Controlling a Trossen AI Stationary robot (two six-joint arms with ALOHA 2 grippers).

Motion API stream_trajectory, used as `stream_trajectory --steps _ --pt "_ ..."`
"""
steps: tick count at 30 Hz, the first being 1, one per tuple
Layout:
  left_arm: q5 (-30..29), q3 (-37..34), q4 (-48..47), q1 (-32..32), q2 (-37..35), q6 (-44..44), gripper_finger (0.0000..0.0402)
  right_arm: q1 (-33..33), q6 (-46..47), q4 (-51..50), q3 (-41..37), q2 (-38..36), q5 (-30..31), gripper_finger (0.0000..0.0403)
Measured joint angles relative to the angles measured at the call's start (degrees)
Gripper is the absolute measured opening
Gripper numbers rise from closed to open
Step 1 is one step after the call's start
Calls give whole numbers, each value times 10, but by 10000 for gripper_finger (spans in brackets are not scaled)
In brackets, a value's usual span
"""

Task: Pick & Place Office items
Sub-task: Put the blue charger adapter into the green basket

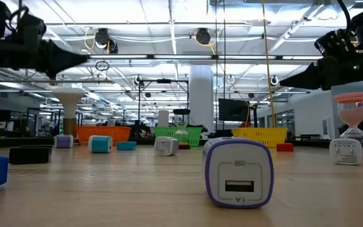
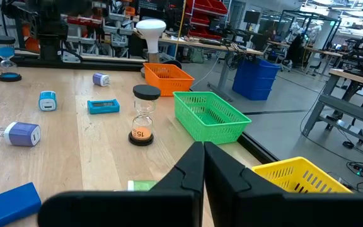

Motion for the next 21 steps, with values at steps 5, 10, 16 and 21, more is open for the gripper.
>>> stream_trajectory --steps 5,10,16,21 --pt "-1 0 100 0 0 -121 37 0 0 0 0 0 0 0" --pt "4 0 172 0 0 -217 37 0 0 0 0 0 0 0" --pt "-8 0 168 0 2 -248 37 0 0 0 0 0 0 0" --pt "-11 0 159 -2 24 -236 37 0 0 0 0 0 0 0"
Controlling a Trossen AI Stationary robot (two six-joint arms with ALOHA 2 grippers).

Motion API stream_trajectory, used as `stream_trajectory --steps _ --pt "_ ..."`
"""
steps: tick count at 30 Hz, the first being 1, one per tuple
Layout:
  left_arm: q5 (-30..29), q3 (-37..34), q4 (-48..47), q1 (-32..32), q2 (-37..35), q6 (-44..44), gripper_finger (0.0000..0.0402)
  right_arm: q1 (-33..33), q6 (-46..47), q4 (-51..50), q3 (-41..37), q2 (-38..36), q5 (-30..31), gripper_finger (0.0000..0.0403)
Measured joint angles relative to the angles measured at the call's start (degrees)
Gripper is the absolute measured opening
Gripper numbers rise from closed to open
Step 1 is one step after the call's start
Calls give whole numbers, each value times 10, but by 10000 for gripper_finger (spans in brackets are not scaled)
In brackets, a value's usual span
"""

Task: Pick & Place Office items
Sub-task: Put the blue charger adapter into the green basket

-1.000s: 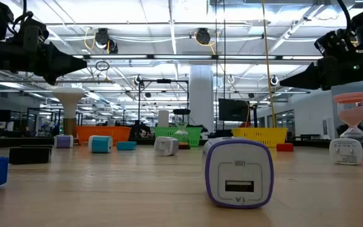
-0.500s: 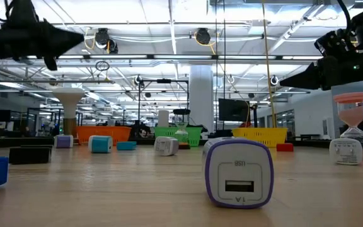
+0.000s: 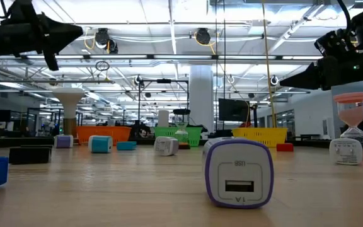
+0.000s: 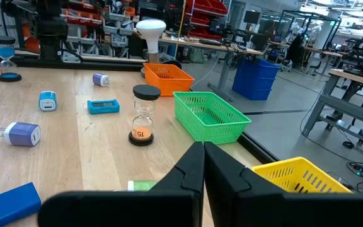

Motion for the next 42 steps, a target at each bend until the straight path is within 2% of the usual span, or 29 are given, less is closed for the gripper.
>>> stream_trajectory --steps 7,17,22,28,31,34,42 --pt "-54 15 -13 -18 89 25 37 0 0 0 0 0 0 0" --pt "-83 84 -42 -35 185 68 37 0 0 0 0 0 0 0" --pt "-109 140 -125 -47 220 65 37 0 0 0 0 0 0 0" --pt "-115 205 -176 -70 262 55 37 0 0 0 0 0 0 0" --pt "-138 231 -213 -83 283 54 37 0 0 0 0 0 0 0" --pt "-165 244 -232 -95 303 44 37 0 0 0 0 0 0 0" --pt "-182 250 -253 -124 345 -5 37 0 0 0 0 0 0 0"
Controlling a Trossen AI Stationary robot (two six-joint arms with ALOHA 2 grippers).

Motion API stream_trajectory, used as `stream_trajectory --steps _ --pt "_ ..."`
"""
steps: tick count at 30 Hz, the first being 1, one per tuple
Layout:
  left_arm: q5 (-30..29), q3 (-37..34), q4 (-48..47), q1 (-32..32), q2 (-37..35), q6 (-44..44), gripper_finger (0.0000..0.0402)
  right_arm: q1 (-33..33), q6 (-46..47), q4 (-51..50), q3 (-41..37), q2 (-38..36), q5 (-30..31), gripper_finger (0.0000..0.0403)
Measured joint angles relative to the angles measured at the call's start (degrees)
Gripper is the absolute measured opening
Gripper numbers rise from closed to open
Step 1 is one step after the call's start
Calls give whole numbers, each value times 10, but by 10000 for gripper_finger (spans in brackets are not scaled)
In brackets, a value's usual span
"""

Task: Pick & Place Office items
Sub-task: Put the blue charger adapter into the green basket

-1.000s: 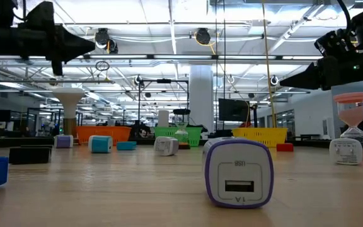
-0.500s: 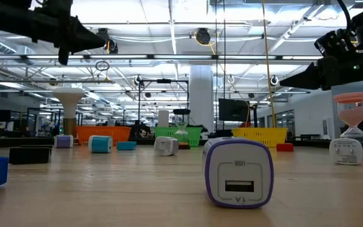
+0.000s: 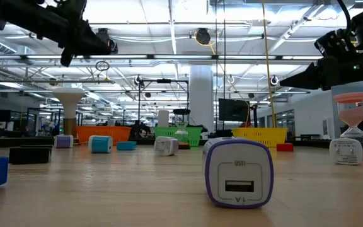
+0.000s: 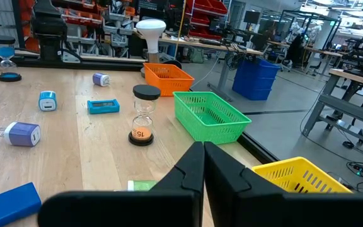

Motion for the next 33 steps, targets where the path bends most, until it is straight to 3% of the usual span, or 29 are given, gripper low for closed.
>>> stream_trajectory --steps 12,19,24,28,33 --pt "-15 0 -8 -65 47 -23 37 0 0 0 0 0 0 0" --pt "-49 1 -55 -102 106 -86 37 0 0 0 0 0 0 0" --pt "-64 71 -215 -100 152 -174 38 0 0 0 0 0 0 0" --pt "-52 150 -374 -86 194 -195 39 0 0 0 0 0 0 0" --pt "23 188 -454 -45 243 -202 85 0 0 0 0 0 0 0"
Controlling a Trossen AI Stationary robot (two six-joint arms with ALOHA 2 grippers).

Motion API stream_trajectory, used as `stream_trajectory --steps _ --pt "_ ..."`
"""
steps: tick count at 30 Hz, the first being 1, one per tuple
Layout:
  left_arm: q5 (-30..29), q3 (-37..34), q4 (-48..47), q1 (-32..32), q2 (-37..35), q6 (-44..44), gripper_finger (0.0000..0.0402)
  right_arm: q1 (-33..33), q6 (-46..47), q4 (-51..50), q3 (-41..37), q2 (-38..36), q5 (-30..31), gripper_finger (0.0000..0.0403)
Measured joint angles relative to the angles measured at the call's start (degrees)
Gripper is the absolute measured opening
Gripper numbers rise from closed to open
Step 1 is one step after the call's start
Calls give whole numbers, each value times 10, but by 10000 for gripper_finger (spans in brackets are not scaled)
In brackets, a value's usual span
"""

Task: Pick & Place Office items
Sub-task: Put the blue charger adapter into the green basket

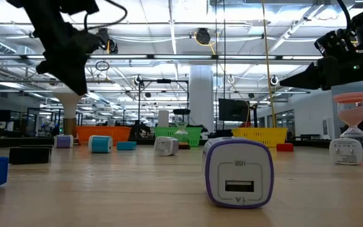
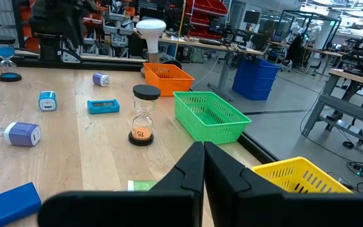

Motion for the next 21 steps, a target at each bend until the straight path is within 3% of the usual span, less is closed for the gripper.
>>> stream_trajectory --steps 4,11,16,21 --pt "66 1 -17 46 38 30 151 0 0 0 0 0 0 0" --pt "41 1 -63 133 88 87 240 0 0 0 0 0 0 0" --pt "77 1 -56 188 116 146 263 0 0 0 0 0 0 0" --pt "84 0 -52 228 154 188 251 0 0 0 0 0 0 0"
